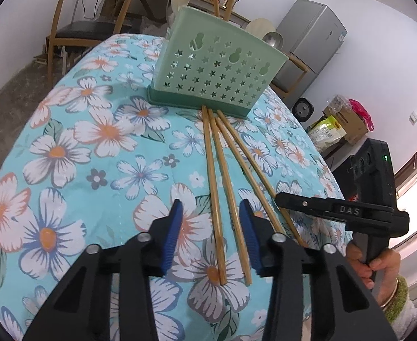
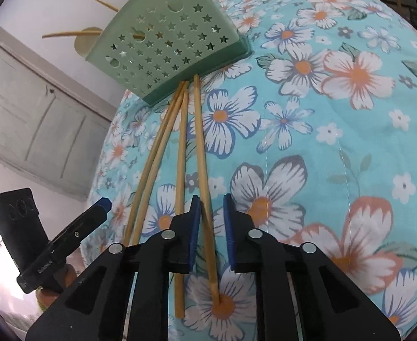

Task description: Organize utensils

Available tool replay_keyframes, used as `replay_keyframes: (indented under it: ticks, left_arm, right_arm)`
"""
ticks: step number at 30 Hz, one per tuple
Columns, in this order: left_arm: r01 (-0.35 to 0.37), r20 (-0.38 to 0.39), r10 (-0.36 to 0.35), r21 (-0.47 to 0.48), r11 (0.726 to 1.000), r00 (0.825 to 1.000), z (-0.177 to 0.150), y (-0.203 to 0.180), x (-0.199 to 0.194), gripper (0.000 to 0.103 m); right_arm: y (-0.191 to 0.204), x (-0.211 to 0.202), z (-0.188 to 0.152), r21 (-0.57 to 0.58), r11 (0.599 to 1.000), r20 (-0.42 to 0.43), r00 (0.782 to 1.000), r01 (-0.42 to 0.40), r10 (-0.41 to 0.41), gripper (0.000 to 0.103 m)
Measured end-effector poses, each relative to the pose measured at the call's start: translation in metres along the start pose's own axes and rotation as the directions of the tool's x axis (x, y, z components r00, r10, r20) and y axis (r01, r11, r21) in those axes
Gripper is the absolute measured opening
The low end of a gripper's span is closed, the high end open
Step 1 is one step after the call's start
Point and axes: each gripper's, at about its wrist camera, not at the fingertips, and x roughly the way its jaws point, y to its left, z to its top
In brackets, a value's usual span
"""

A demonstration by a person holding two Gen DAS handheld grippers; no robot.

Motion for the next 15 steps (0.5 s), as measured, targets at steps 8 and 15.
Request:
replay_keyframes:
  ticks: [8,15]
  left_arm:
    - [0.039,-0.025,-0.040,-0.035,0.999,0.999,0.002,0.003,0.003,0.025]
    - [0.044,-0.074,-0.047,-0.041,0.998,0.996,0.005,0.002,0.015,0.025]
  right_arm:
    - [0.006,0.012,0.004,-0.015,1.000,-0.013,1.000,-0.013,0.012,0.011]
    - [0.007,0.020,0.004,-0.014,1.000,-0.006,1.000,-0.005,0.005,0.006]
